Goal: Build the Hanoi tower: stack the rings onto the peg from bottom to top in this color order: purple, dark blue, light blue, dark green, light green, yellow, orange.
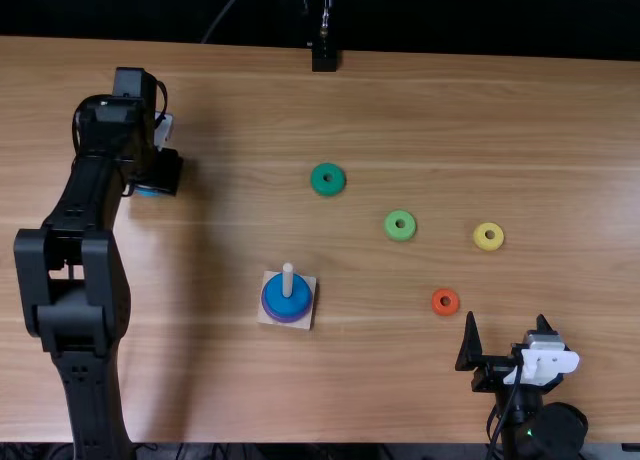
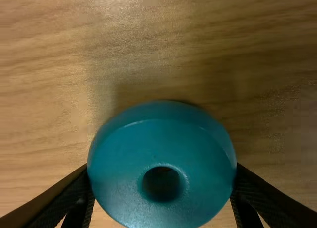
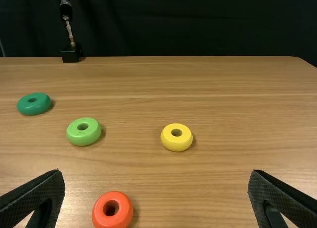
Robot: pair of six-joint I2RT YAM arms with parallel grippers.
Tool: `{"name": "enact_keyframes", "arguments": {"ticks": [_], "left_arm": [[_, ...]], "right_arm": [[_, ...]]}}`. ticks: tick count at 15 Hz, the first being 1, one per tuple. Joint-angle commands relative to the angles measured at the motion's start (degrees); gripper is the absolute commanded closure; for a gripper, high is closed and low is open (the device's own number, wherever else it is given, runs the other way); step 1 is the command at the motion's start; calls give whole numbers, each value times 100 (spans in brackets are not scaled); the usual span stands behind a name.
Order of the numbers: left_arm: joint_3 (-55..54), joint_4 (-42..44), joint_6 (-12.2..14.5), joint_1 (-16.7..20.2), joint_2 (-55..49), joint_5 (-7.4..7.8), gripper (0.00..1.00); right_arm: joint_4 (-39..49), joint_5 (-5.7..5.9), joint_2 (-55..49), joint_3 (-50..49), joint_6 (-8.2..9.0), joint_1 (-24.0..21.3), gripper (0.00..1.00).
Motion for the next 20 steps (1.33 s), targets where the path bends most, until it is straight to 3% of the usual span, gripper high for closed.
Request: {"name": "enact_keyframes", "arguments": {"ticks": [1, 7, 11, 16, 20], "left_arm": [[252, -203, 39, -32, -387, -45, 100], [235, -1521, -88, -340, -1564, -3, 100], [235, -2228, -478, -612, -2320, -3, 100], [208, -2639, -1259, -1430, -3164, 8, 100], [182, -2850, -1691, -2036, -3621, 8, 100]], "right_arm": [[-426, -37, -56, -381, 8, -55, 0], [-426, -37, -56, -381, 8, -55, 0], [-426, -37, -56, -381, 8, -55, 0], [-426, -37, -56, -381, 8, -55, 0], [-426, -37, -56, -381, 8, -55, 0]]}}
